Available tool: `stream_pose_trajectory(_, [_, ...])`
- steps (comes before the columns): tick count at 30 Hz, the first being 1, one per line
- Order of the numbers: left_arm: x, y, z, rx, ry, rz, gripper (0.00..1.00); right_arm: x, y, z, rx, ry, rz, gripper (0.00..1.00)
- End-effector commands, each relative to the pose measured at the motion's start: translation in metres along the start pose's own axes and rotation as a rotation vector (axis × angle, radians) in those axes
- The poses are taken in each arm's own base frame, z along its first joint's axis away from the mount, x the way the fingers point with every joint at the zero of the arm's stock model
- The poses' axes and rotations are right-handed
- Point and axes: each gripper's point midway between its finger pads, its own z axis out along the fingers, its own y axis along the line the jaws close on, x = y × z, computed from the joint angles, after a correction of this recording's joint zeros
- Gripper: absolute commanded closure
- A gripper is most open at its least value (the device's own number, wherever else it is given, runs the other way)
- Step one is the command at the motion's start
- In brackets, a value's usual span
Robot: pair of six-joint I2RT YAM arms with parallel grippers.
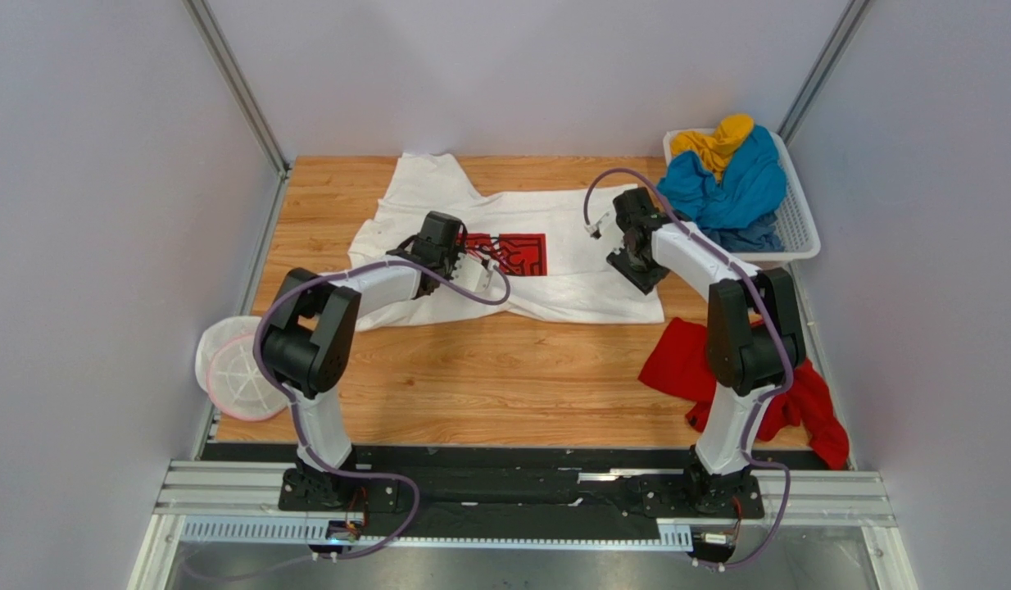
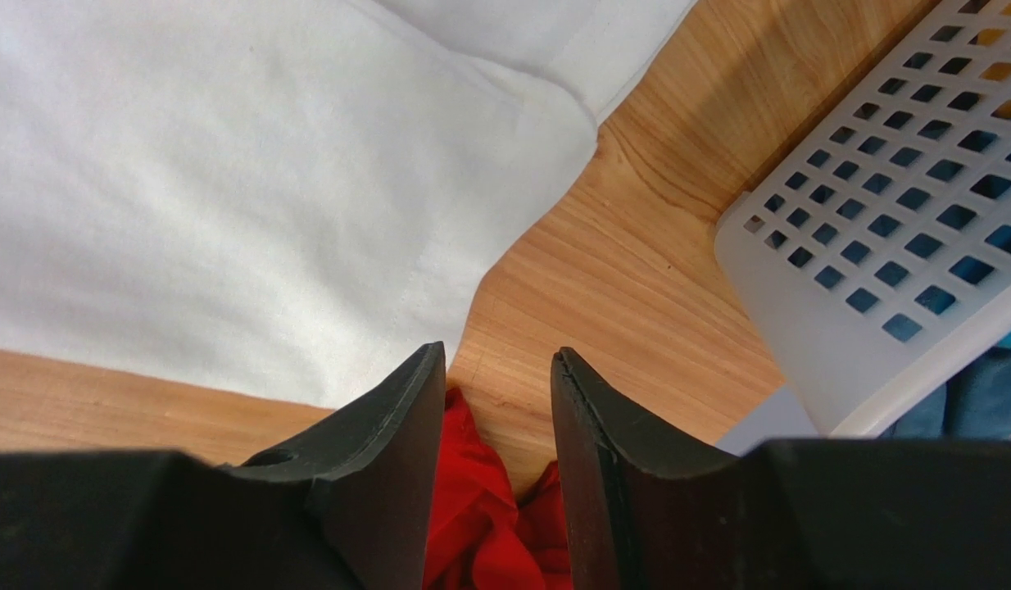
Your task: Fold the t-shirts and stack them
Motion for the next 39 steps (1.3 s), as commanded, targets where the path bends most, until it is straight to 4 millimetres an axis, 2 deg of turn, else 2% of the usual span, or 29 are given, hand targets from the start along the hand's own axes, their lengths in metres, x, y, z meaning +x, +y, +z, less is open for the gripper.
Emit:
stream_pose_trajectory(1, [0.009, 0.034, 0.002, -0.097, 0.039, -0.020, 0.64, -0.001, -0.002, -0.019, 0.021, -0.050, 0.031, 0.59])
stream_pose_trajectory(4, [0.013, 0.038, 0.006, -0.118, 0.057, -0.033, 0.48, 0.003, 0.000, -0.020, 0.018, -0.047, 0.032, 0.59])
stream_pose_trajectory(6, [0.016, 0.043, 0.007, -0.148, 0.072, -0.049, 0.27, 0.004, 0.002, -0.021, 0.014, -0.049, 0.033, 0.59])
stream_pose_trajectory(7, [0.018, 0.047, 0.006, -0.168, 0.076, -0.062, 0.23, 0.006, 0.002, -0.022, 0.014, -0.047, 0.034, 0.59])
stream_pose_trajectory(10, [0.026, 0.055, -0.001, -0.212, 0.081, -0.120, 0.22, 0.007, 0.004, -0.022, 0.012, -0.049, 0.036, 0.59])
stream_pose_trajectory(11, [0.031, 0.062, -0.011, -0.237, 0.077, -0.161, 0.21, 0.009, 0.004, -0.023, 0.011, -0.049, 0.037, 0.59])
stream_pose_trajectory(13, [0.038, 0.056, -0.016, -0.207, 0.055, -0.197, 0.20, 0.010, 0.005, -0.024, 0.010, -0.050, 0.039, 0.59])
stream_pose_trajectory(14, [0.044, 0.059, -0.025, -0.215, 0.048, -0.243, 0.20, 0.010, 0.006, -0.024, 0.007, -0.050, 0.038, 0.59])
stream_pose_trajectory(18, [0.067, 0.032, -0.029, -0.112, 0.010, -0.342, 0.20, 0.012, 0.010, -0.025, -0.005, -0.058, 0.054, 0.59])
stream_pose_trajectory(20, [0.071, 0.018, -0.035, -0.049, -0.015, -0.409, 0.20, 0.013, 0.013, -0.026, -0.012, -0.064, 0.066, 0.59])
stream_pose_trajectory(22, [0.075, 0.014, -0.040, -0.004, -0.073, -0.484, 0.20, 0.014, 0.016, -0.026, -0.019, -0.070, 0.073, 0.59])
stream_pose_trajectory(23, [0.078, -0.002, -0.043, 0.066, -0.085, -0.548, 0.19, 0.015, 0.018, -0.027, -0.023, -0.070, 0.074, 0.59])
stream_pose_trajectory(24, [0.075, 0.004, -0.045, 0.078, -0.137, -0.579, 0.20, 0.017, 0.020, -0.026, -0.027, -0.068, 0.074, 0.59])
stream_pose_trajectory(26, [0.080, -0.004, -0.044, 0.151, -0.154, -0.641, 0.19, 0.016, 0.023, -0.026, -0.028, -0.068, 0.067, 0.59])
stream_pose_trajectory(29, [0.075, -0.012, -0.036, 0.254, -0.209, -0.698, 0.20, 0.018, 0.027, -0.025, -0.034, -0.065, 0.064, 0.59])
stream_pose_trajectory(36, [0.067, -0.014, -0.019, 0.352, -0.231, -0.741, 0.20, 0.023, 0.030, -0.025, -0.033, -0.058, 0.057, 0.59])
stream_pose_trajectory(39, [0.068, -0.028, -0.022, 0.399, -0.216, -0.744, 0.20, 0.026, 0.032, -0.026, -0.035, -0.058, 0.054, 0.59])
